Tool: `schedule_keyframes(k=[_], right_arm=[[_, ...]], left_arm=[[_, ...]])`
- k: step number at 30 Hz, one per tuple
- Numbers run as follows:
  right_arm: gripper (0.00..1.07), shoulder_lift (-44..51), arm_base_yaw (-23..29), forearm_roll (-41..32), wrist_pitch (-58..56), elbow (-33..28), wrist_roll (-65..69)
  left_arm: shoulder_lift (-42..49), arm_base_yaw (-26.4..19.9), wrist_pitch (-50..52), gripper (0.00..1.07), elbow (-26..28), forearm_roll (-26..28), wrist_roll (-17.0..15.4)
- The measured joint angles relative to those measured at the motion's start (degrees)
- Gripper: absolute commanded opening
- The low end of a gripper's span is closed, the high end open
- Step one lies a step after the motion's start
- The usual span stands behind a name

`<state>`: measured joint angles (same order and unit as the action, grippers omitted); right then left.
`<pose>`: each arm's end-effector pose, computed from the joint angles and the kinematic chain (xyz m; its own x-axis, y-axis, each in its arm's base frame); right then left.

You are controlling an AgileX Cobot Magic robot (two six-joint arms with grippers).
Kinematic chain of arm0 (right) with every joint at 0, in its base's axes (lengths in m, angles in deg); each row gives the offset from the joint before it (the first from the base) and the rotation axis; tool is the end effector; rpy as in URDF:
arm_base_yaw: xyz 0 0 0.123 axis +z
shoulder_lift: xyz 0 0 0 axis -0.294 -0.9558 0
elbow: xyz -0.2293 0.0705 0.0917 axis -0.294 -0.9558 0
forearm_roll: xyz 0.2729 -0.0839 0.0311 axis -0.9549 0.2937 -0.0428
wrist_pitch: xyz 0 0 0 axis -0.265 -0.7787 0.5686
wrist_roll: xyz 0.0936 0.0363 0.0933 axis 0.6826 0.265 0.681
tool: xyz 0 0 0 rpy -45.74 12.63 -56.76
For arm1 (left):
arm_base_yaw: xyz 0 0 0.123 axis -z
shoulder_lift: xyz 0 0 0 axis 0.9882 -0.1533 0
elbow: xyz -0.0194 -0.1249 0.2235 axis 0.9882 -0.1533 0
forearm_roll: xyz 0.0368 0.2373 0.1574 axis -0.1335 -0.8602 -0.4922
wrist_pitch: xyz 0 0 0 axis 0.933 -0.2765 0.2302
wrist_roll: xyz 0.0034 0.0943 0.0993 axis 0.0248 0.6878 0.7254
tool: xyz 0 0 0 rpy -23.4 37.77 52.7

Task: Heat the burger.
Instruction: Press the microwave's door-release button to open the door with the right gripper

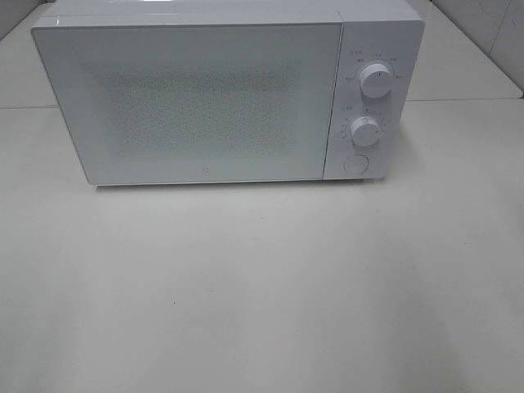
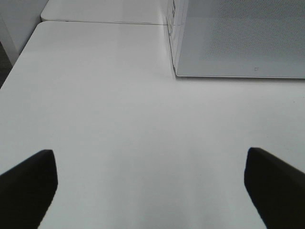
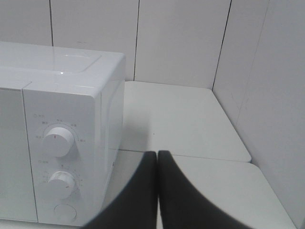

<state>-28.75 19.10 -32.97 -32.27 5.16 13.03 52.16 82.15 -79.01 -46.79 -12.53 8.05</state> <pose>0.2447 0.0100 0.2317 -0.0008 -0.1783 -0.9840 -0.0464 0.9829 -0.1781 0.0928 -0.0074 0.2787 -0.4439 -0.0080 -0.8960 0.0484 0.9983 -0.0329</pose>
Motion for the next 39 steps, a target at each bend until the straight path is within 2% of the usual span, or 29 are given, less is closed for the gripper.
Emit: schedule_keyframes(k=[2, 3, 5, 9, 11, 15, 18, 20, 22, 23, 25, 26, 28, 29, 30, 31, 33, 39], right_arm=[[0.00, -6.42, 0.00, 0.00, 7.73, -0.86, 0.00], [0.00, -6.42, 0.00, 0.00, 7.73, -0.86, 0.00], [0.00, -13.46, 0.00, 0.00, 14.38, -1.83, 0.11], [0.00, -19.77, 0.00, -0.06, 21.03, -2.64, 1.09], [0.00, -25.78, 0.00, 0.00, 28.07, -3.21, 2.12], [0.00, -31.74, 0.00, 0.74, 33.35, -3.38, 5.33], [0.00, -37.59, 0.00, 1.66, 39.25, -3.32, 15.18], [0.00, -38.96, 0.00, 1.89, 40.11, -3.32, 18.85], [0.00, -42.28, 0.06, 2.41, 41.54, -3.32, 31.11], [0.00, -42.28, 0.06, 2.41, 41.54, -3.32, 31.11], [0.00, -44.75, 2.23, 2.23, 42.23, -3.38, 44.46], [0.00, -44.75, 2.23, 2.23, 42.23, -3.38, 44.46], [0.01, -46.93, 6.47, 0.80, 42.97, -3.38, 54.43], [0.01, -46.93, 6.47, 0.80, 42.97, -3.38, 54.43], [0.01, -48.64, 9.74, -1.03, 44.06, -3.38, 58.67], [0.01, -48.64, 9.74, -1.03, 44.06, -3.38, 58.67], [0.02, -51.34, 13.81, -4.64, 45.32, -3.32, 63.31], [0.04, -55.29, 18.79, -10.77, 45.55, -3.04, 66.92]], left_arm=[[0.00, 0.00, 0.00, 1.01, 0.00, 0.00, 0.00], [0.00, 0.00, 0.00, 1.01, 0.00, 0.00, 0.00], [0.00, 0.00, 0.00, 1.01, 0.00, 0.00, 0.00], [0.00, 0.00, 0.00, 1.01, 0.00, 0.00, 0.00], [0.00, 0.00, 0.00, 1.01, 0.00, 0.00, 0.00], [0.00, 0.00, 0.00, 1.01, 0.00, 0.00, 0.00], [0.00, 0.00, 0.00, 1.01, 0.00, 0.00, 0.00], [0.00, 0.00, 0.00, 1.01, 0.00, 0.00, 0.00], [0.00, 0.00, 0.00, 1.01, 0.00, 0.00, 0.00], [0.00, 0.00, 0.00, 1.01, 0.00, 0.00, 0.00], [0.00, 0.00, 0.00, 1.01, 0.00, 0.00, 0.00], [0.00, 0.00, 0.00, 1.01, 0.00, 0.00, 0.00], [0.00, 0.00, 0.00, 1.01, 0.00, 0.00, 0.00], [0.00, 0.00, 0.00, 1.01, 0.00, 0.00, 0.00], [0.00, 0.00, 0.00, 1.01, 0.00, 0.00, 0.00], [0.00, 0.00, 0.00, 1.01, 0.00, 0.00, 0.00], [0.00, 0.00, 0.00, 1.01, 0.00, 0.00, 0.00], [0.00, 0.00, 0.00, 1.01, 0.00, 0.00, 0.00]])
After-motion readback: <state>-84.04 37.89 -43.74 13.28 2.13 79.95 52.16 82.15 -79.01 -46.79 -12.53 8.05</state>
